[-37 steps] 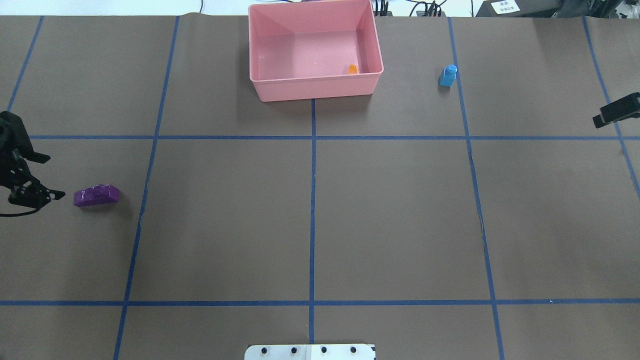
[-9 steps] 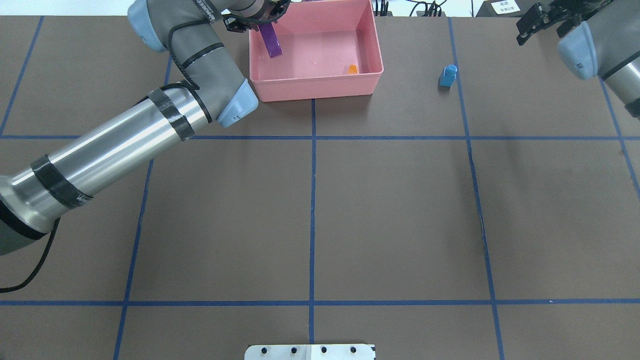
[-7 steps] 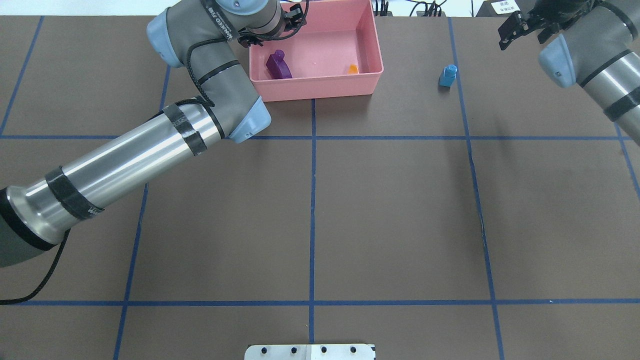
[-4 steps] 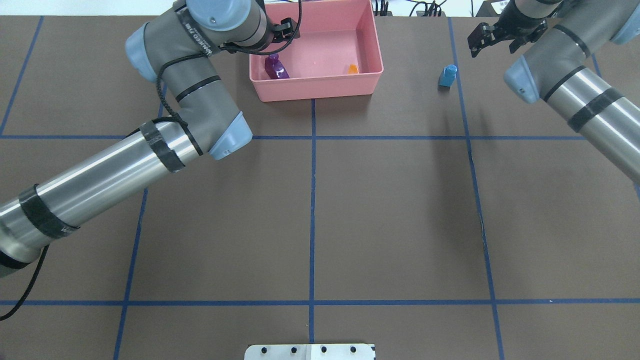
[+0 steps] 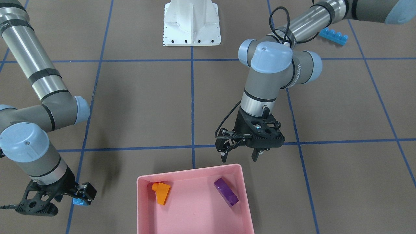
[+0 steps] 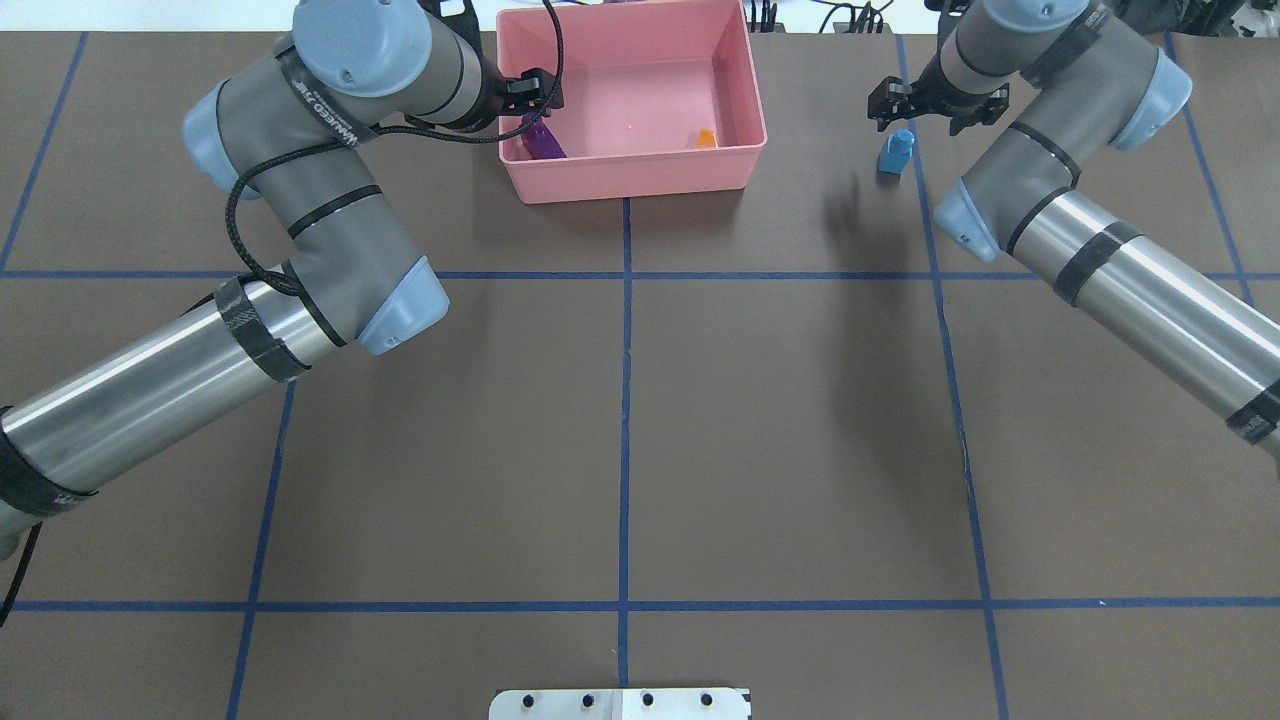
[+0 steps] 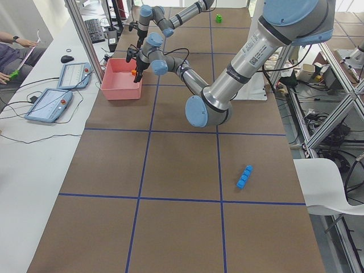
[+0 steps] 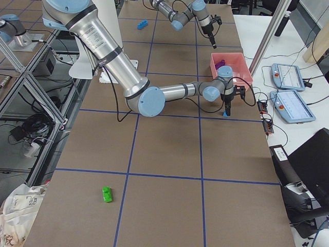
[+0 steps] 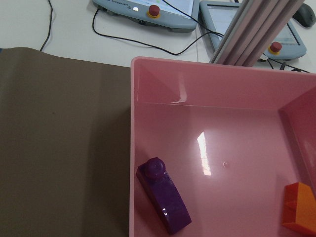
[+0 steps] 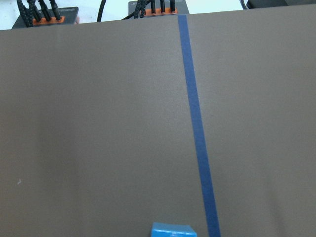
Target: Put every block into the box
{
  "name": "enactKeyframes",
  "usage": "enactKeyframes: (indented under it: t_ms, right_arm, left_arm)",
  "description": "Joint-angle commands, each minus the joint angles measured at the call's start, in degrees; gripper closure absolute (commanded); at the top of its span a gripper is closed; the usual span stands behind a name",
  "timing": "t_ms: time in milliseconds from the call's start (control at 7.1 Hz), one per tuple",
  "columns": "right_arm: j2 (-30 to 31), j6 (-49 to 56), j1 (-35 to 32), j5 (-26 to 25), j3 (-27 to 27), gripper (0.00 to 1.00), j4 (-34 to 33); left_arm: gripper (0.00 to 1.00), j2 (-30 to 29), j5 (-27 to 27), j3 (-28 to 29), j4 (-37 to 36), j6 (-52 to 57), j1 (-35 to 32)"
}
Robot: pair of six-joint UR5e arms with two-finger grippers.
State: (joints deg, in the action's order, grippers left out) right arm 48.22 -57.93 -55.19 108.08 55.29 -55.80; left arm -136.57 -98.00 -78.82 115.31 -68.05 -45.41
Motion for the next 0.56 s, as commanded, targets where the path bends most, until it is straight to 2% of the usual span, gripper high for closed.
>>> enactKeyframes:
  t_ms: [0, 141, 282, 423]
  right_arm:
    - [0.2, -3.2, 2.0, -3.1, -0.9, 0.09, 1.5]
    - [0.4, -3.2, 2.0, -3.1, -0.9, 0.44, 1.6]
    - [0.6, -3.2, 2.0, -3.1, -0.9, 0.99, 1.5]
    - [0.7, -2.9, 2.0, -3.1, -0.8, 1.0, 1.5]
  left_arm:
    - [0.0, 0.0, 0.1, -0.1, 0.0, -0.2, 0.1]
    - [0.0, 0.0, 0.1, -0.1, 0.0, -0.3, 0.1]
    - [0.0, 0.0, 0.1, -0.1, 0.1, -0.5, 0.1]
    - [0.0, 0.0, 0.2, 0.0, 0.1, -0.5, 0.1]
